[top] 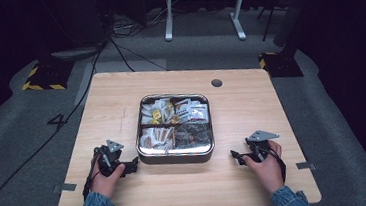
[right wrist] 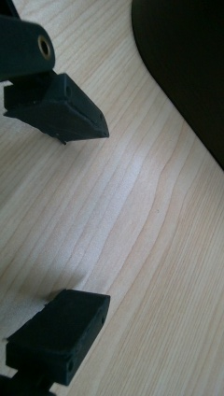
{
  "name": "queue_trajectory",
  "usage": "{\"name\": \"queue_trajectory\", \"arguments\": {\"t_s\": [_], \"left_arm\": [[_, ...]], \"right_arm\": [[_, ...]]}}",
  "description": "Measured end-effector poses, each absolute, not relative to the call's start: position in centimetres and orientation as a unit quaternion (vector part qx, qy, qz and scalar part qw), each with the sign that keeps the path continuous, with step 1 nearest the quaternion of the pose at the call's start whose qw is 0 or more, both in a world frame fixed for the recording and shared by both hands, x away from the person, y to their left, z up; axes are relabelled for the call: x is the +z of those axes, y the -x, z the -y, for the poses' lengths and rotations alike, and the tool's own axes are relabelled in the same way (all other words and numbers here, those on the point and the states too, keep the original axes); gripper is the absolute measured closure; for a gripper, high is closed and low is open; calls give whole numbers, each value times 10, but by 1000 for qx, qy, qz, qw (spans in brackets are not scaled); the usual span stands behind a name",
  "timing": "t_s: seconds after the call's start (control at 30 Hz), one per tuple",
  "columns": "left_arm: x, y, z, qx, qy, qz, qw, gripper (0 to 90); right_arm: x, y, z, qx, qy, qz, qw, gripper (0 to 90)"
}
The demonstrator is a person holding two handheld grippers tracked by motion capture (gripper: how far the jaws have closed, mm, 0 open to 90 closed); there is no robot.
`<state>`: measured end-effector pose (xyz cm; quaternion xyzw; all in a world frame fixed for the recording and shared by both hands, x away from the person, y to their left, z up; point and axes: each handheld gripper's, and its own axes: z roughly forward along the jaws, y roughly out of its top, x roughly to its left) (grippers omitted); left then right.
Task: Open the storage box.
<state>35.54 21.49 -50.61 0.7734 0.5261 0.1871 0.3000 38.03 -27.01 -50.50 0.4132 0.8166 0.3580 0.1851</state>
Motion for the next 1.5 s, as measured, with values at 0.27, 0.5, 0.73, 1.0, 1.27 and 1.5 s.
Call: {"name": "queue_trajectory", "arguments": {"t_s": [0.27, 0.5, 0.73, 1.0, 1.27, 1.5], "left_arm": [[-506, -356, -216, 185, -777, -521, 301, 0], [-506, -356, -216, 185, -778, -520, 301, 0], [-506, -356, -217, 185, -780, -516, 303, 0], [-506, -356, -217, 183, -780, -516, 302, 0], [-506, -356, -217, 183, -780, -515, 303, 0], [-506, -355, -216, 183, -781, -516, 302, 0]], "right_arm": [[-505, -380, 270, 357, -417, -815, 187, 171], [-505, -379, 268, 355, -424, -812, 189, 167], [-505, -382, 267, 355, -419, -815, 187, 159], [-505, -385, 266, 353, -429, -809, 191, 160], [-486, -391, 255, 349, -419, -820, 176, 253], [-455, -395, 244, 359, -406, -825, 164, 310]]}}
